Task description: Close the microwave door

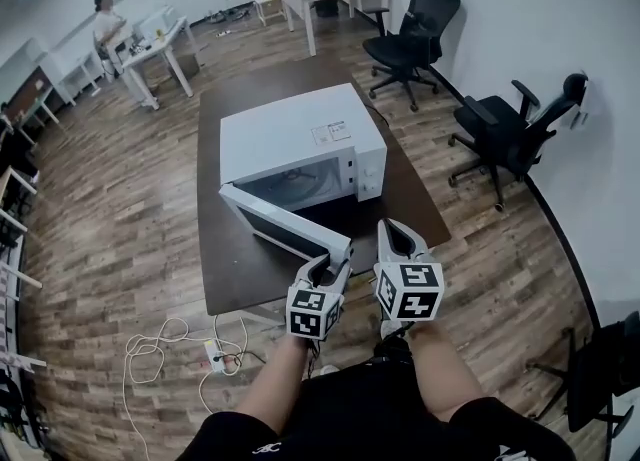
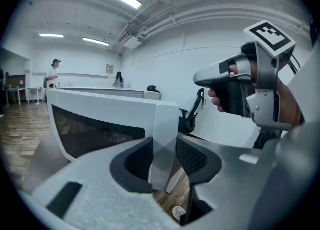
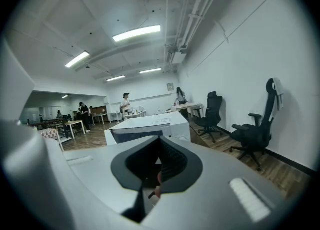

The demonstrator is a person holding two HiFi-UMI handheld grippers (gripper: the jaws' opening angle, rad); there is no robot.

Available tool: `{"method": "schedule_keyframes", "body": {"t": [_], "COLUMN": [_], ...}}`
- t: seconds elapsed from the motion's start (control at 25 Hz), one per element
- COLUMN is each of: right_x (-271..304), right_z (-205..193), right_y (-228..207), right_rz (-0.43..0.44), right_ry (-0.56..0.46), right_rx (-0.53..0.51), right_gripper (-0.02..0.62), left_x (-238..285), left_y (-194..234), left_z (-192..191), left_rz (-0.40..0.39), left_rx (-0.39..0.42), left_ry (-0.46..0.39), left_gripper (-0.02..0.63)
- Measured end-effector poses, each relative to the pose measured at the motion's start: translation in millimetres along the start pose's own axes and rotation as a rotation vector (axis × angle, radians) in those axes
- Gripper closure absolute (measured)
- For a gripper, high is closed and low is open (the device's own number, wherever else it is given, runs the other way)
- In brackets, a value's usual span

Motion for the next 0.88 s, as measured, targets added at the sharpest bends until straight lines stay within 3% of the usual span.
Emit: {"method": "schedule_keyframes", "body": {"t": [0.88], "right_x": [93], "right_z": [43], "right_y": [-121], "right_rz": [0.104], "right_ry": [0.023], "right_rx": [0.004], "right_gripper": [0.586], "left_x": [124], "left_y": [-8], "left_z": [65], "left_rz": [0.256], "left_rx": [-0.078], "left_ry": [-0.025], "left_gripper": [0.46]}}
Point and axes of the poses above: the fingertips, and each gripper's own axes: x forward along the fingers, y to its left, z out of its top, the point moved 10 cm from there along -x, backward along the fingers, and after that the axes turned 5 degrees about z, right-handed, at the moved point
